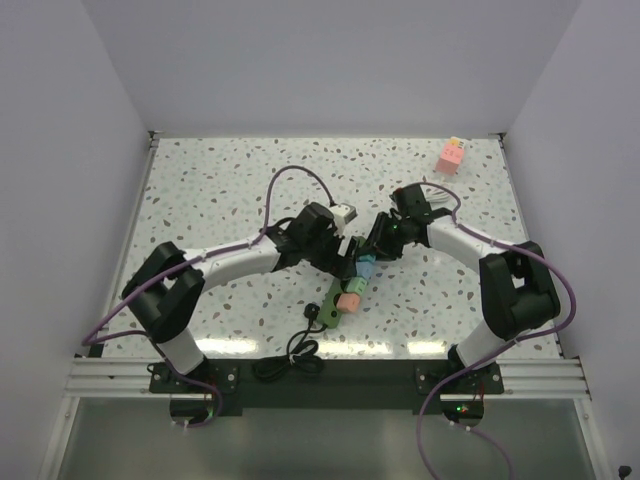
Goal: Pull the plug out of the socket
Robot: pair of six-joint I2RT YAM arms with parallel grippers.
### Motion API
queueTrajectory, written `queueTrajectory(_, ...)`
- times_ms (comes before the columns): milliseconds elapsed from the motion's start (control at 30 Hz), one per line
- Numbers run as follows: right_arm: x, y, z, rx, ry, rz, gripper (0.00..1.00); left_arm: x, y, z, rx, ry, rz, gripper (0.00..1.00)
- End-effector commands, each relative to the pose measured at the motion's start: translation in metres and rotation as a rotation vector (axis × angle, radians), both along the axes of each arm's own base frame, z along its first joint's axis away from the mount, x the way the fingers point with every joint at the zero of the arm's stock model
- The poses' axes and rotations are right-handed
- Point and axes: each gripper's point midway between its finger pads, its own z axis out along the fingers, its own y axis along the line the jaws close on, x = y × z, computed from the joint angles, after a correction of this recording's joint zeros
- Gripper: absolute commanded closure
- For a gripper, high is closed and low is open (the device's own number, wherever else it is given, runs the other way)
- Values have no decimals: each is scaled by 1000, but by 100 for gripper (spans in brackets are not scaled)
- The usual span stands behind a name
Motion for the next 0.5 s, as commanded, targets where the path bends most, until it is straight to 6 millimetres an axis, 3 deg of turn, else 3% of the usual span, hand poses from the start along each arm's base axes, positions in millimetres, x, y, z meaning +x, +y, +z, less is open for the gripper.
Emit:
queueTrajectory(0,3,12,27,46,-67,64,100,16,-2,4,-6,-37,-10,10)
queueTrajectory(233,0,22,42,130,-131,107,100,33,11,-10,-78,13,-11,19)
queueTrajectory(400,-1,30,54,188,-163,141,100,20,2,-10,-152,48,-117,21)
queueTrajectory(467,-1,32,54,198,-162,146,100,11,-3,-10,-187,75,-160,27)
